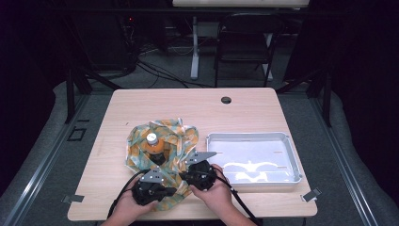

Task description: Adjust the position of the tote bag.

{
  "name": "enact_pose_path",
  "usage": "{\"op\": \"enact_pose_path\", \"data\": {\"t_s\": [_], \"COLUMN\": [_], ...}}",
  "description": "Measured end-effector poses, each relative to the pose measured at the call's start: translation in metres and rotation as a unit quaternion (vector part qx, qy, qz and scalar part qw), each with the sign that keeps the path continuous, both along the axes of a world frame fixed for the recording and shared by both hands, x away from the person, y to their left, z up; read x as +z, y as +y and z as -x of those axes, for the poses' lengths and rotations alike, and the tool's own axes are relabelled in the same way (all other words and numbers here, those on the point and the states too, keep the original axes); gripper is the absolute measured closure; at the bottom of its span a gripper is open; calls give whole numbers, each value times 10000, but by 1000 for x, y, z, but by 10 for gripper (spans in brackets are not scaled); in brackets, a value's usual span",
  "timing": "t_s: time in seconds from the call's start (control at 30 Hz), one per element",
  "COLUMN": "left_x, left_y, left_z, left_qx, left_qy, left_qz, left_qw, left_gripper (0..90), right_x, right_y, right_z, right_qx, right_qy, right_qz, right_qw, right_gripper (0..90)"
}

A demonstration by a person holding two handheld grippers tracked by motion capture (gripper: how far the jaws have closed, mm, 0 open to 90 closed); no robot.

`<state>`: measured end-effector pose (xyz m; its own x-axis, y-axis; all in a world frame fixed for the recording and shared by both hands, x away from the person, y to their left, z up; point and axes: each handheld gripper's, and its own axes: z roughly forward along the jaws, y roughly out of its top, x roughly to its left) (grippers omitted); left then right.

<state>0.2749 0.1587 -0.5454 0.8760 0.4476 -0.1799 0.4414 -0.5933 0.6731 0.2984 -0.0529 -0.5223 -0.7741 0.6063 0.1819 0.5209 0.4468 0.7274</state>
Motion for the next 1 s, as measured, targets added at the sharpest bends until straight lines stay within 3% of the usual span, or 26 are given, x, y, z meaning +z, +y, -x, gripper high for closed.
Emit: {"op": "enact_pose_path", "data": {"t_s": [0.1, 0.3, 0.33, 0.47, 0.5, 0.6, 0.67, 0.87, 1.0], "left_x": [0, -3, -1, 8, 17, 22, 29, 27, 28], "left_y": [4, 7, 11, 19, 28, 35, 47, 60, 71], "left_z": [-1, -2, -2, -3, -3, -4, -7, -15, -20], "left_qx": [17, 114, 189, 307, 425, 554, 803, 1193, 1387], "left_qy": [67, 132, 136, 121, 58, -35, -206, -322, -385], "left_qz": [94, 64, 136, 355, 503, 558, 559, 500, 653], "left_qw": [9999, 9998, 9996, 9988, 9978, 9969, 9950, 9911, 9874], "left_gripper": [900, 862, 844, 812, 809, 797, 783, 669, 640], "right_x": [-3, -13, -16, -21, -22, -24, -25, -25, -25], "right_y": [-6, -8, -8, -9, -8, -7, -6, -7, -7], "right_z": [1, 1, 1, 1, 1, 1, 2, 3, 3], "right_qx": [-87, -151, -190, -190, -183, -167, -169, -198, -149], "right_qy": [40, 117, 73, 112, 115, 121, 109, 129, 169], "right_qz": [149, 475, 573, 586, 580, 632, 614, 553, 574], "right_qw": [9998, 9987, 9981, 9980, 9981, 9978, 9979, 9982, 9981], "right_gripper": [900, 900, 900, 900, 900, 900, 900, 900, 900]}}
